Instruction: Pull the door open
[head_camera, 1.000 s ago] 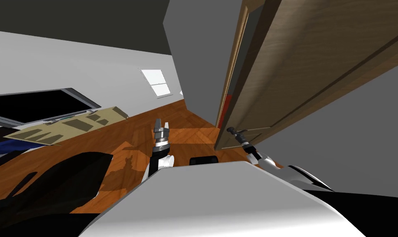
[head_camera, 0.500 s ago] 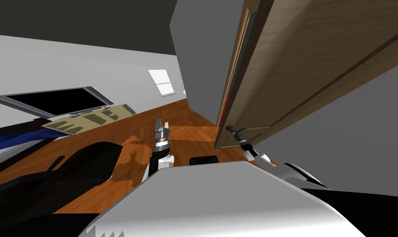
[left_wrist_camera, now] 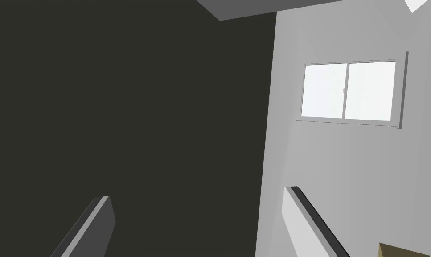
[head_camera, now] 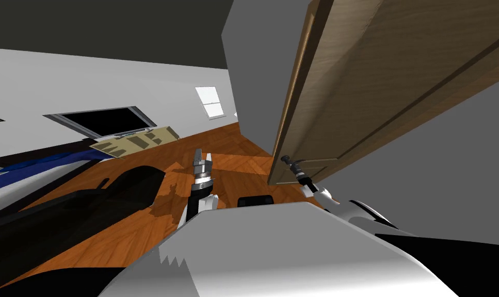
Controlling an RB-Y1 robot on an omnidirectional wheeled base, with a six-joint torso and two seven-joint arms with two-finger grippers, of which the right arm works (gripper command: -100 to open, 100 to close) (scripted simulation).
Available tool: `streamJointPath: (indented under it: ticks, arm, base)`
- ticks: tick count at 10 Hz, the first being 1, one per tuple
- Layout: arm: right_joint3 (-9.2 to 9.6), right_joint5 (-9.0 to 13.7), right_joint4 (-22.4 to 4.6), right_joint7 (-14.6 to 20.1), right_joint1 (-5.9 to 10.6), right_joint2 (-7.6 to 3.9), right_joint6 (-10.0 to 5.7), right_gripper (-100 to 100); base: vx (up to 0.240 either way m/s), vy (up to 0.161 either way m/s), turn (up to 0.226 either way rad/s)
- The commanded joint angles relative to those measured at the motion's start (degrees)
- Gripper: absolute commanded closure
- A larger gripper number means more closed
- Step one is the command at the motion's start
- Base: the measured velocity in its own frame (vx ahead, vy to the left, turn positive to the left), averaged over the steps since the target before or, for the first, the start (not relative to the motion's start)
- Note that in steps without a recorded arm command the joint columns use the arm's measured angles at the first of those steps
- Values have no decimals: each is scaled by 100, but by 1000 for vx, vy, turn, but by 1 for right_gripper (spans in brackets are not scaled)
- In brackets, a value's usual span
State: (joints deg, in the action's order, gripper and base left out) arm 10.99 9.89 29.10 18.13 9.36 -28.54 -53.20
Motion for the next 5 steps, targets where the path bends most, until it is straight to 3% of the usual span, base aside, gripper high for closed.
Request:
streamJointPath:
  ticks: [1, 3, 4, 5]
  arm:
    - [-36, 30, 103, -68, 13, 24, 156, 100]
    - [-58, 53, 119, -126, 90, 76, 280, 100]
    - [-43, 41, 66, -95, 91, 71, 222, 100]
    - [80, 26, 78, 23, -10, -32, 73, 100]
  base:
    - [-191, -68, 97]
    - [-171, -55, 82]
    - [-71, -34, 36]
    - [-141, -21, 125]
